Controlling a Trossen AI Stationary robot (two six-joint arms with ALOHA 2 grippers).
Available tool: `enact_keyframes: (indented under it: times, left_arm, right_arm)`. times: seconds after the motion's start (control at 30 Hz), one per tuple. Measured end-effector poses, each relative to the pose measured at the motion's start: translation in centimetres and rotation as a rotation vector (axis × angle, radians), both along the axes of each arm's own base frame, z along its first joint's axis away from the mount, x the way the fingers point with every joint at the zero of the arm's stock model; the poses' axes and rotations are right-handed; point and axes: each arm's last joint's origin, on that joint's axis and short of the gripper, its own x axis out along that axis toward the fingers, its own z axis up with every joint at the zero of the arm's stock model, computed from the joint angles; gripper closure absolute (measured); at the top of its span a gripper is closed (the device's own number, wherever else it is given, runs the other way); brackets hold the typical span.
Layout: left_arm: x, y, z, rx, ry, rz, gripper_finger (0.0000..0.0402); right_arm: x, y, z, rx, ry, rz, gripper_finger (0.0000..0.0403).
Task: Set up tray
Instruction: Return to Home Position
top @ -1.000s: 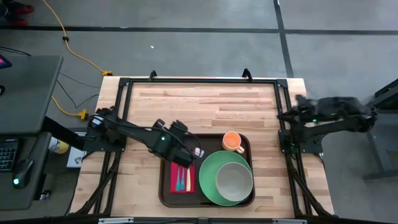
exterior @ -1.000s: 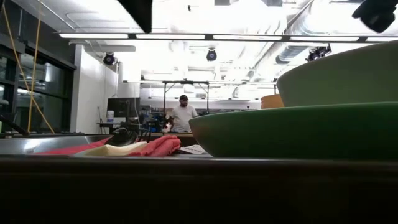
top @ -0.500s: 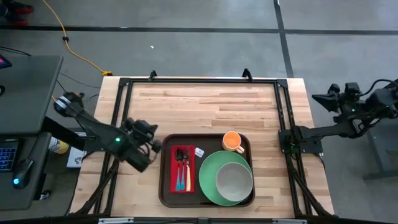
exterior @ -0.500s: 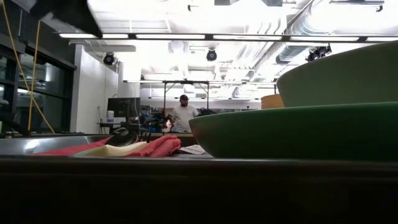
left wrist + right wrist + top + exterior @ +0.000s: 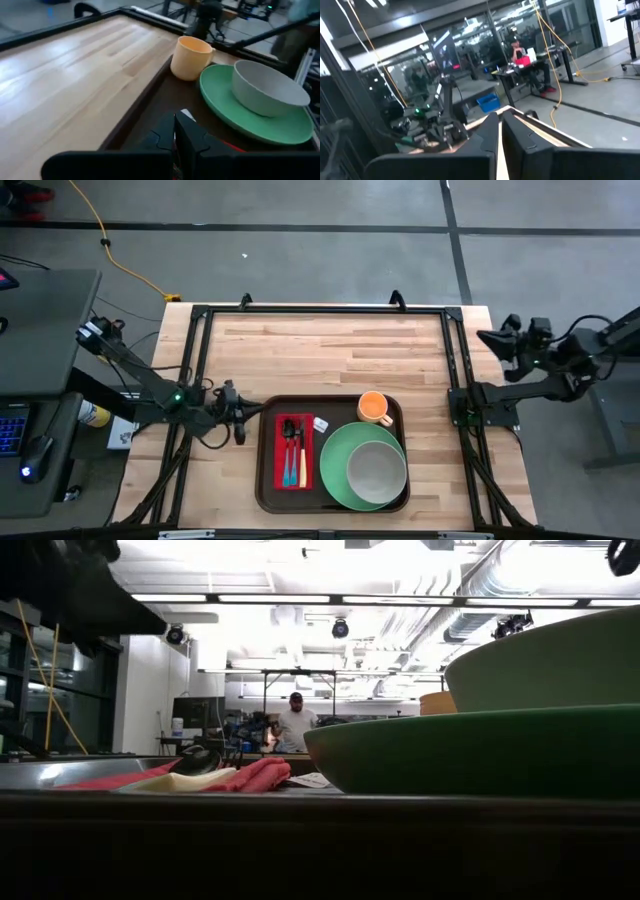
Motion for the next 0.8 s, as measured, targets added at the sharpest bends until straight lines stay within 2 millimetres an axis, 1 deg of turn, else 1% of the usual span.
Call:
enact_keyframes:
  times: [0.13,0.2,0.33,0.43,0.53,0.63,0.73,0.8]
  left_arm:
    - [0.7,1.1,-0.7,0.058,-0.011,-0.088,0.0357]
    - [1.3,2.0,-0.9,0.071,-0.003,-0.141,0.0357]
    - [2.3,4.0,-0.9,0.126,0.021,-0.241,0.0357]
    - [2.6,5.3,-0.9,0.163,0.037,-0.254,0.0357]
    - [2.7,5.9,-0.9,0.214,0.053,-0.278,0.0357]
    - [2.8,6.1,-1.0,0.258,0.069,-0.304,0.0357]
    - [2.6,6.2,-1.4,0.279,0.074,-0.302,0.0357]
    - [2.2,6.3,-2.3,0.272,0.093,-0.275,0.0357]
  right_arm:
    - [2.4,0.3,-1.3,0.001,-0.029,-0.004,0.0403]
    - [3.8,0.5,-2.1,0.004,-0.063,-0.006,0.0403]
    - [6.3,0.7,-4.1,-0.008,-0.108,-0.015,0.0403]
    - [7.6,0.8,-5.9,0.012,-0.096,-0.037,0.0403]
    - [8.5,0.7,-7.7,0.093,-0.069,-0.11,0.0403]
    - [8.8,0.5,-8.7,0.187,-0.069,-0.201,0.0403]
    - [8.9,0.5,-8.9,0.231,-0.091,-0.199,0.0403]
    - [8.9,0.6,-8.8,0.195,-0.074,-0.179,0.0403]
